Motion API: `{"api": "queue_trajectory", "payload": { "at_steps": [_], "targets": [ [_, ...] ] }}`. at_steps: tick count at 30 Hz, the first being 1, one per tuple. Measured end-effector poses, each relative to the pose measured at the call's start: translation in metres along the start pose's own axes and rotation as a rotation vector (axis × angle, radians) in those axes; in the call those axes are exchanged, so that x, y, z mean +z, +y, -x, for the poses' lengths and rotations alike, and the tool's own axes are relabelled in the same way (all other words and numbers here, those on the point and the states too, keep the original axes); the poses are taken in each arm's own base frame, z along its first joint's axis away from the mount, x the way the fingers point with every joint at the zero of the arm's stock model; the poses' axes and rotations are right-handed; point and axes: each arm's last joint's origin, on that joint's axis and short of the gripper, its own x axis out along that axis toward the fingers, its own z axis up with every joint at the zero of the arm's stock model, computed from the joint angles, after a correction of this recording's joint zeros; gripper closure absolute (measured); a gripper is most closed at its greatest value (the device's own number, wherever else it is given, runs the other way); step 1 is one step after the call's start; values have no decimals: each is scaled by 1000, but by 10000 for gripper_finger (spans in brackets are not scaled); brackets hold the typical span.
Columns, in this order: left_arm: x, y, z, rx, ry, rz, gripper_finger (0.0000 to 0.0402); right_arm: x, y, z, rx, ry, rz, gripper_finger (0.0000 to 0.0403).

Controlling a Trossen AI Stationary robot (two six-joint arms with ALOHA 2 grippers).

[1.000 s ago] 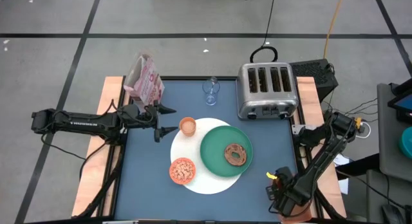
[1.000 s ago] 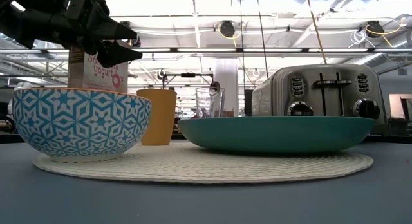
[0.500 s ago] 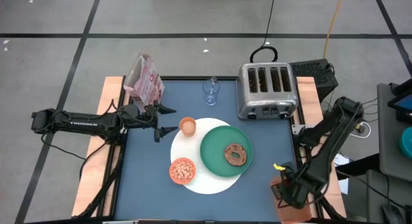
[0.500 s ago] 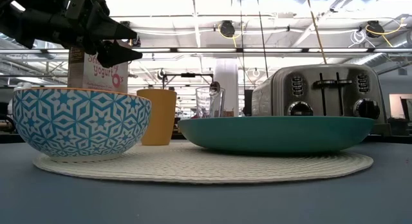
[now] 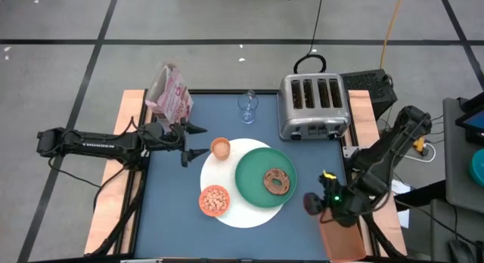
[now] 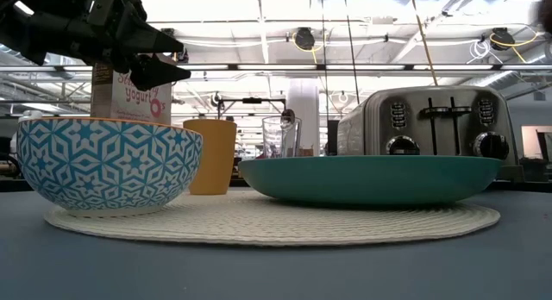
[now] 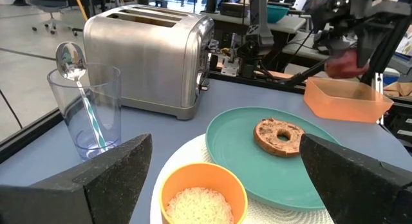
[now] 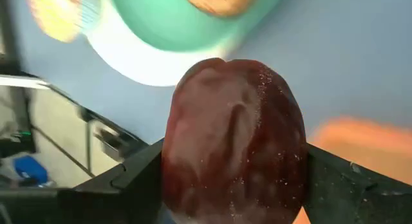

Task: Arrange a breakfast setting
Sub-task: Put the apple from the orange bin into the green plate

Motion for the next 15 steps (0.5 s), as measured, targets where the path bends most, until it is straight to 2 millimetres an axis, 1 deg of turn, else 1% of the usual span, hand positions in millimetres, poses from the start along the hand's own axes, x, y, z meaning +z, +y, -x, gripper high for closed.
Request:
{"api": "queue_trajectory", "payload": {
  "at_steps": [2,8,12,15],
  "targets": [
    [0,0,0,0,0,1,4,5,10,-7,48,-42,38,122],
    [0,0,0,0,0,3,4,24,40,-31,136,-92,169,122],
    [0,0,0,0,0,3,4,42,59,-44,192,-140,253,122],
    [0,0,0,0,0,3,4,57,69,-52,211,-180,326,122]
  ]
}}
